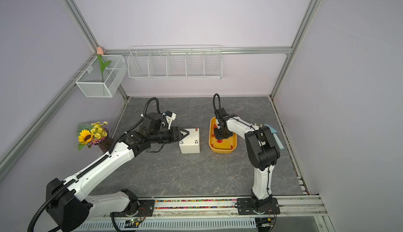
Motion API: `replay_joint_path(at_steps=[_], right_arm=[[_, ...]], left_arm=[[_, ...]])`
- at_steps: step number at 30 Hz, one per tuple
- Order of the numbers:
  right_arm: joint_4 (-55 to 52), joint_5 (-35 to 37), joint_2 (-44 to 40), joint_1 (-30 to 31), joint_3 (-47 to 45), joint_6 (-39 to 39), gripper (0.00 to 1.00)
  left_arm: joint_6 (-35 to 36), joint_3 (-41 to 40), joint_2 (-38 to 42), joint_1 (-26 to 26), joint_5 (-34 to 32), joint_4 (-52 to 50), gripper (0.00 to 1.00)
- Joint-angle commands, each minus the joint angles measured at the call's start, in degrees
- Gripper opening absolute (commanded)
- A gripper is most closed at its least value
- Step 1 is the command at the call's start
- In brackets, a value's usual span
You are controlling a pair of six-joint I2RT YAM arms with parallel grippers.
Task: Cover the protruding screws with screw protection sleeves
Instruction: Adjust the screw protection sleeve in the storage box.
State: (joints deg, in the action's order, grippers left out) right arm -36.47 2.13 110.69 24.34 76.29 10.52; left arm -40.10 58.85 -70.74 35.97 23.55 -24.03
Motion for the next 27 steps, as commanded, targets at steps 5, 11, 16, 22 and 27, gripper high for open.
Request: replay_joint_path(at_steps=[5, 11, 16, 22, 27], right_arm=[[0.07, 0.59, 2.51, -1.00, 1.22, -0.19, 0.22], [-0.13, 0.81, 3.53, -1.17, 1.51, -0.23, 0.21], [-0.26, 0.42, 4.09, -1.16, 1.59, -0.15, 0.17], [-0.36, 0.42, 3.31, -1.14, 2.02, -0.15, 0.11], [-0.45, 0.91, 1.77, -1.22, 3.10, -0.04, 0.07]], left_arm=[[-0.64, -0.67, 0.34, 0.12, -0.53, 0.31, 0.52], [-0.68, -0.58, 0.48, 0.16, -0.52, 0.33, 0.52], [-0.68, -0.49, 0.46, 0.16, -0.44, 0.38, 0.52], [-0.68, -0.31, 0.24, 0.11, -0.35, 0.35, 0.52], [-0.68, -0.31, 0.39, 0.16, -0.28, 0.38, 0.52]])
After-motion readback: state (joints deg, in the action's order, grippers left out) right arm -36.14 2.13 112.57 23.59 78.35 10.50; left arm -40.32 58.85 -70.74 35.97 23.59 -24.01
